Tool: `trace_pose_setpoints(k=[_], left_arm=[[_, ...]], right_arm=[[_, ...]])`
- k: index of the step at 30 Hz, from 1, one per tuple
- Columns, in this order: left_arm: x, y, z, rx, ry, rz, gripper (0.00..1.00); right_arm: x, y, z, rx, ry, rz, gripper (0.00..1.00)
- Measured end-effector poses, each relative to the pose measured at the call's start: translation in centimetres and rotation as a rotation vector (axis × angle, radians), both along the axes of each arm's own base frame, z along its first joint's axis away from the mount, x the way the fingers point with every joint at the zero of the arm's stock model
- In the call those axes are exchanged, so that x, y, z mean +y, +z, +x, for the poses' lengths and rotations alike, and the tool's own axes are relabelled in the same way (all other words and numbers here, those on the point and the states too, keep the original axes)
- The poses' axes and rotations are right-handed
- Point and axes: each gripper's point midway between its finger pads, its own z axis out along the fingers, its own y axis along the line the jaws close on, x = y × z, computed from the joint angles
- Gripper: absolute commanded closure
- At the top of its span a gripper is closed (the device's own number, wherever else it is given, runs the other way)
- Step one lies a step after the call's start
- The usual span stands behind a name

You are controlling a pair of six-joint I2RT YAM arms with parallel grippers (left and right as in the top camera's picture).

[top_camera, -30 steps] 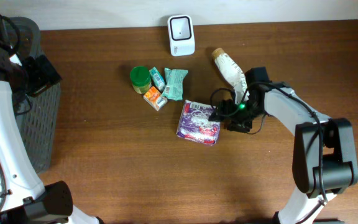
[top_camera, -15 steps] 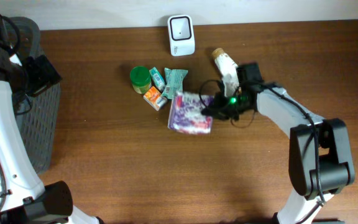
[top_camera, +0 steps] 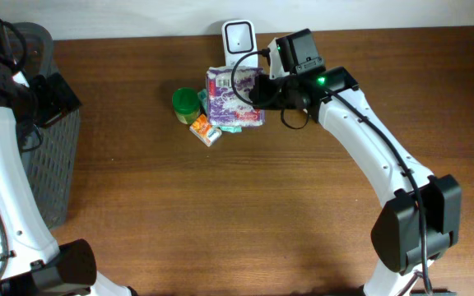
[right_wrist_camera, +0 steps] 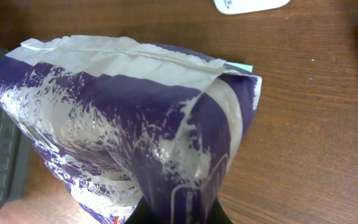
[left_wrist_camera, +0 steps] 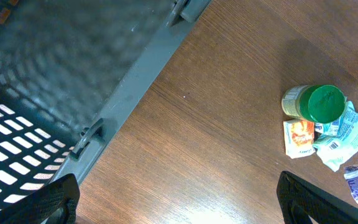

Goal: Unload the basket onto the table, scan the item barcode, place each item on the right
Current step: 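Hold the pad pack in front of the scanner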

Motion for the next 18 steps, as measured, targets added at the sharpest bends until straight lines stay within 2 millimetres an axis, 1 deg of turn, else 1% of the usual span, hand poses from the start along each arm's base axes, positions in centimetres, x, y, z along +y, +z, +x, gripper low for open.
trace_pose_setpoints(k=[2,4,5,7,8,9,10,12,13,14,16,18], left_arm=[[0.0,0.0,0.0,0.0,0.0,0.0,0.01],[0.0,0.0,0.0,0.0,0.0,0.0,0.01],[0.0,0.0,0.0,0.0,0.0,0.0,0.01],[0.0,0.0,0.0,-0.001,0.0,0.001,0.01],[0.0,0.0,0.0,0.0,0.0,0.0,0.01],[0.0,0.0,0.0,0.0,0.0,0.0,0.01],[0.0,0.0,0.0,0.0,0.0,0.0,0.01],[0.0,0.0,0.0,0.0,0.0,0.0,0.01],[0.0,0.0,0.0,0.0,0.0,0.0,0.01],[0.0,0.0,0.0,0.0,0.0,0.0,0.01],[0.0,0.0,0.0,0.0,0.0,0.0,0.01],[0.0,0.0,0.0,0.0,0.0,0.0,0.01]], right_arm=[[0.0,0.1,0.1,-0.002,-0.003,-0.002,0.96],[0.2,0.9,0.2,-0.015,0.003,0.01,0.96],[0.6,2.3,0.6,-0.041,0.012,0.032,0.96],[1.2,4.4,0.8,-0.07,0.031,0.068,0.96],[1.6,5.9,0.9,-0.09,0.048,0.095,0.96],[1.9,6.9,0.7,-0.095,0.055,0.114,0.96],[1.9,7.8,0.2,-0.073,0.049,0.137,0.96],[1.6,7.7,-1.0,-0.008,0.026,0.147,0.96],[1.4,7.2,-1.9,0.055,0.007,0.148,0.96],[1.1,6.7,-2.4,0.089,-0.002,0.141,0.96],[0.8,6.1,-3.3,0.141,-0.017,0.129,0.96],[0.7,5.9,-3.5,0.156,-0.026,0.127,0.96]])
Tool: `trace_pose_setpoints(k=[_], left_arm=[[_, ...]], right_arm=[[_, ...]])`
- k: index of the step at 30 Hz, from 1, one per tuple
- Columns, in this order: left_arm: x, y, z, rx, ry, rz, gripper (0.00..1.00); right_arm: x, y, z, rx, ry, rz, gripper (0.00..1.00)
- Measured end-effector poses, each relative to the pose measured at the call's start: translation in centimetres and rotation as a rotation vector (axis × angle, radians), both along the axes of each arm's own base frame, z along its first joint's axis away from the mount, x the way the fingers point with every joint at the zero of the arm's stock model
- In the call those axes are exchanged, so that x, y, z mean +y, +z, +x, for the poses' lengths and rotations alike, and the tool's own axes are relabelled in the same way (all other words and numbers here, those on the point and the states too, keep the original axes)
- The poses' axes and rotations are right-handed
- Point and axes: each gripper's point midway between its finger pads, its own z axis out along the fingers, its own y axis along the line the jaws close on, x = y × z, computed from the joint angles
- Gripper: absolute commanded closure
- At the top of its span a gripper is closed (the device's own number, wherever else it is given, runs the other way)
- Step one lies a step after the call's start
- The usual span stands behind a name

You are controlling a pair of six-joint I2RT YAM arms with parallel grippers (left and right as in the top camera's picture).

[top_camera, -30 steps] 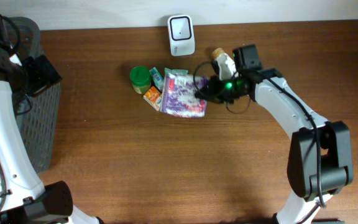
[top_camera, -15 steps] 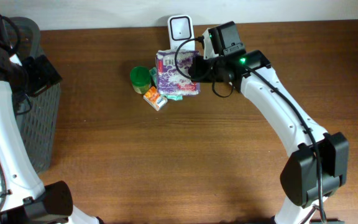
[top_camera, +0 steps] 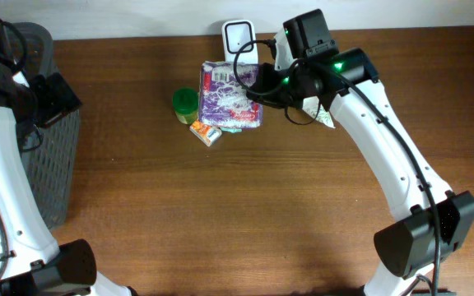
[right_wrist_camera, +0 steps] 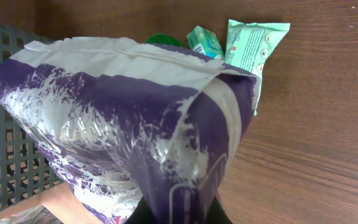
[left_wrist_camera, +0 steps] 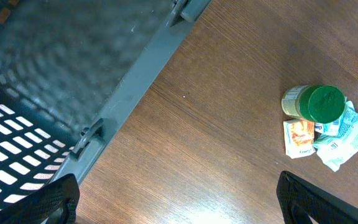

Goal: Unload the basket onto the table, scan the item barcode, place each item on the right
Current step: 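Hold the pad pack in front of the scanner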

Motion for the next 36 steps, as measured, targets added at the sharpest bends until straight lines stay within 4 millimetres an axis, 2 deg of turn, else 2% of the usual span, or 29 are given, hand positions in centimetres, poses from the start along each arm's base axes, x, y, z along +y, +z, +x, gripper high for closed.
trace_pose_setpoints(k=[36], left_arm=[[0.0,0.0,0.0,0.0,0.0,0.0,0.01]], right_arm=[[-0.23,-0.07,0.18,-0.008,-0.006,-0.013,0.96]])
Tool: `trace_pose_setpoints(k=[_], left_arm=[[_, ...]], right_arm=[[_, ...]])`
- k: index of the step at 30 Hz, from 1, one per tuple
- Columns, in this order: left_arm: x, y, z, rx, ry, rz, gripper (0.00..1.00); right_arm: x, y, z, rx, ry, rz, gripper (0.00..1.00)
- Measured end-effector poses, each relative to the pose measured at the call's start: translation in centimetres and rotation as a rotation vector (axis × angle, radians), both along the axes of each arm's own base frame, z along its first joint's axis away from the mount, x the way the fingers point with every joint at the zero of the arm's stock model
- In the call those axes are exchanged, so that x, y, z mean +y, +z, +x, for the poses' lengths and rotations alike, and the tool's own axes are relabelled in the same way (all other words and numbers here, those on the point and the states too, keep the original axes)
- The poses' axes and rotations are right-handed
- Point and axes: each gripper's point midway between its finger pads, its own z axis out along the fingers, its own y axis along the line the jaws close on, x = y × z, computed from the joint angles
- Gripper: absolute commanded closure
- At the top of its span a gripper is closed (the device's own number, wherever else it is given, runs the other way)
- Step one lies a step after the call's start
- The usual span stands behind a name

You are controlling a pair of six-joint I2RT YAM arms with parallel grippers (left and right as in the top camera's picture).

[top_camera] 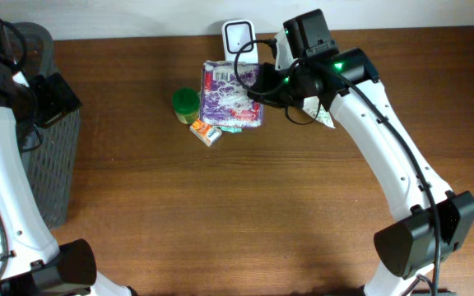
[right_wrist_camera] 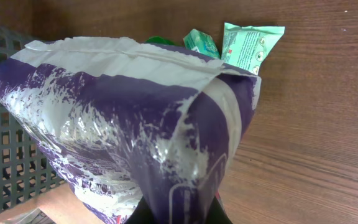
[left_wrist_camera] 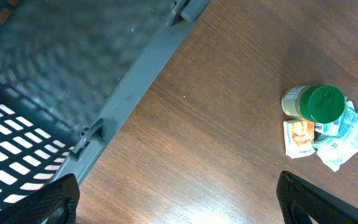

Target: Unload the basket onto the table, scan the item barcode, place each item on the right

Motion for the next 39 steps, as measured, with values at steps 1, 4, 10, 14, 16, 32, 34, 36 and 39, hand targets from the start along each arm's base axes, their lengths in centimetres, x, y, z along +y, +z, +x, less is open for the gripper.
trace_pose_setpoints(k=[1,4,10,14,16,32,34,36,39], left_arm=[[0.0,0.0,0.0,0.0,0.0,0.0,0.01],[0.0,0.0,0.0,0.0,0.0,0.0,0.01],[0.0,0.0,0.0,0.0,0.0,0.0,0.01],[0.0,0.0,0.0,0.0,0.0,0.0,0.01],[0.0,0.0,0.0,0.0,0.0,0.0,0.01],[0.0,0.0,0.0,0.0,0.0,0.0,0.01],[0.0,0.0,0.0,0.0,0.0,0.0,0.01],[0.0,0.0,0.0,0.0,0.0,0.0,0.01],[0.0,0.0,0.0,0.0,0.0,0.0,0.01]], right_arm=[[0.0,0.0,0.0,0.0,0.001,-0.001,0.96],[0.0,0.0,0.0,0.0,0.001,-0.001,0.96],[-0.3,-0.4,-0.3,0.01,0.006,-0.024,0.96],[-2.8,-2.1,-1.0,0.053,-0.051,-0.164,0.96],[-4.6,-2.9,-1.1,0.063,-0.093,-0.258,0.96],[-14.8,-16.1,-6.2,0.455,-0.105,-1.056,0.61],[-12.8,-16.1,-6.6,0.425,-0.061,-1.056,0.53],[-9.2,-15.7,-6.7,0.37,-0.008,-1.007,0.38],[-3.2,-14.1,-6.8,0.283,0.062,-0.881,0.21]])
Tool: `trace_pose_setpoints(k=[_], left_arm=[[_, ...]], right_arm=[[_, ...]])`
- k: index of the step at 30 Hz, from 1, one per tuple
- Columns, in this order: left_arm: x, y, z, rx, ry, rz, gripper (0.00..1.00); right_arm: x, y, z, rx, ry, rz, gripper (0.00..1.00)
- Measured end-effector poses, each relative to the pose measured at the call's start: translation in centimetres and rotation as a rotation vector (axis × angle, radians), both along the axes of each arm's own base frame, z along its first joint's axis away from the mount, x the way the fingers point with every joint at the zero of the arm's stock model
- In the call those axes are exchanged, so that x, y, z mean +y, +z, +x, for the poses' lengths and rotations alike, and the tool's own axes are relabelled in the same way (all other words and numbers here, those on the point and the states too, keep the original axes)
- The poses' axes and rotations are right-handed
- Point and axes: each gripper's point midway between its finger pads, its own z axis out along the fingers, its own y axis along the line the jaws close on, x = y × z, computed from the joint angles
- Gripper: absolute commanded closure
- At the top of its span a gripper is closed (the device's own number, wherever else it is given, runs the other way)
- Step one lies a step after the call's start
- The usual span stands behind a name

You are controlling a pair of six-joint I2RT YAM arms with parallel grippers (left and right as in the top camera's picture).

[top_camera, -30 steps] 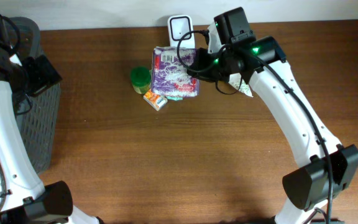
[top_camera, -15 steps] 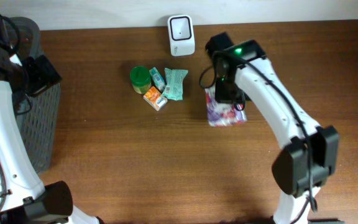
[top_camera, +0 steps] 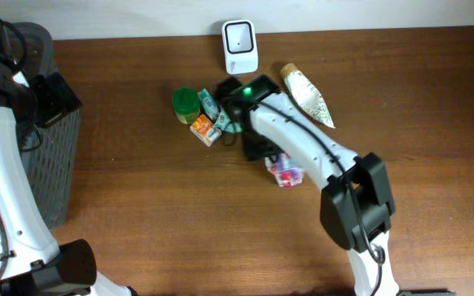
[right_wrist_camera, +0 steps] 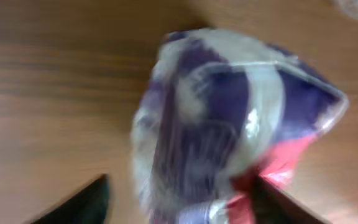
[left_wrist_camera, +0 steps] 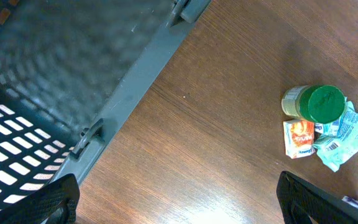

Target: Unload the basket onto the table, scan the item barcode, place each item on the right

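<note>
The purple and white bag [top_camera: 285,171] with a red end lies on the table right of centre; the right wrist view shows it blurred as the bag [right_wrist_camera: 229,118]. My right gripper [right_wrist_camera: 179,202] is open, fingers spread either side of the bag, and sits beside it as the right gripper [top_camera: 263,152] overhead. The white scanner [top_camera: 239,35] stands at the back edge. My left gripper [left_wrist_camera: 179,211] hangs open and empty at the far left, over the table next to the basket.
A grey mesh basket [top_camera: 56,164] stands at the left edge. A green-lidded jar [top_camera: 185,103], an orange packet [top_camera: 204,129] and teal packets [top_camera: 214,107] cluster left of the right arm. A cream cone-shaped packet [top_camera: 307,94] lies right of the scanner.
My right gripper held the purple bag up in front of the scanner. Now the bag lies on the table nearer the front, and the gripper is open around it. The left arm is unchanged.
My right gripper was shut on the purple bag just below the scanner. At the following two moments the bag was held higher, facing the scanner. Now it rests on the table with the gripper open. The left gripper stayed open by the basket throughout.
</note>
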Motion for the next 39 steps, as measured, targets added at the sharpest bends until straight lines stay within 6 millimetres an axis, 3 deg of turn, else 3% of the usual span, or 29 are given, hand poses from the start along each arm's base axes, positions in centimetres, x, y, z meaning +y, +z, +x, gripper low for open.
trace_pose_setpoints(k=[1,3,6,8,12,13,16,18,21,24,26,31,36,39], left_arm=[[0.0,0.0,0.0,-0.001,0.0,0.0,0.01],[0.0,0.0,0.0,0.0,0.0,0.0,0.01],[0.0,0.0,0.0,0.0,0.0,0.0,0.01],[0.0,0.0,0.0,0.0,0.0,0.0,0.01],[0.0,0.0,0.0,0.0,0.0,0.0,0.01],[0.0,0.0,0.0,0.0,0.0,0.0,0.01],[0.0,0.0,0.0,0.0,0.0,0.0,0.01],[0.0,0.0,0.0,-0.001,0.0,0.0,0.01],[0.0,0.0,0.0,0.0,0.0,0.0,0.01],[0.0,0.0,0.0,0.0,0.0,0.0,0.01],[0.0,0.0,0.0,0.0,0.0,0.0,0.01],[0.0,0.0,0.0,0.0,0.0,0.0,0.01],[0.0,0.0,0.0,0.0,0.0,0.0,0.01],[0.0,0.0,0.0,-0.001,0.0,0.0,0.01]], right_arm=[[2.4,0.9,-0.2,-0.011,0.032,0.066,0.17],[4.9,2.3,-0.2,-0.026,0.056,0.157,0.12],[6.7,3.9,0.1,-0.045,0.084,0.236,0.08],[6.6,4.1,0.0,-0.031,0.093,0.244,0.06],[3.3,4.1,1.0,0.007,0.041,0.229,0.01],[0.9,4.1,1.7,0.03,-0.001,0.221,0.01],[-2.5,3.8,1.9,0.128,0.055,0.263,0.01],[-3.6,2.2,0.9,0.215,0.106,0.284,0.13],[-3.1,-0.9,-0.9,0.331,0.167,0.4,0.14],[-2.1,-1.2,-1.6,0.382,0.216,0.575,0.14],[-3.6,-0.4,-1.2,0.399,0.167,0.701,0.15],[-7.7,0.7,-1.3,0.438,0.022,0.784,0.15],[-7.1,1.5,-3.0,0.446,0.04,0.796,0.15],[-6.5,3.7,-4.7,0.337,0.1,0.802,0.14]])
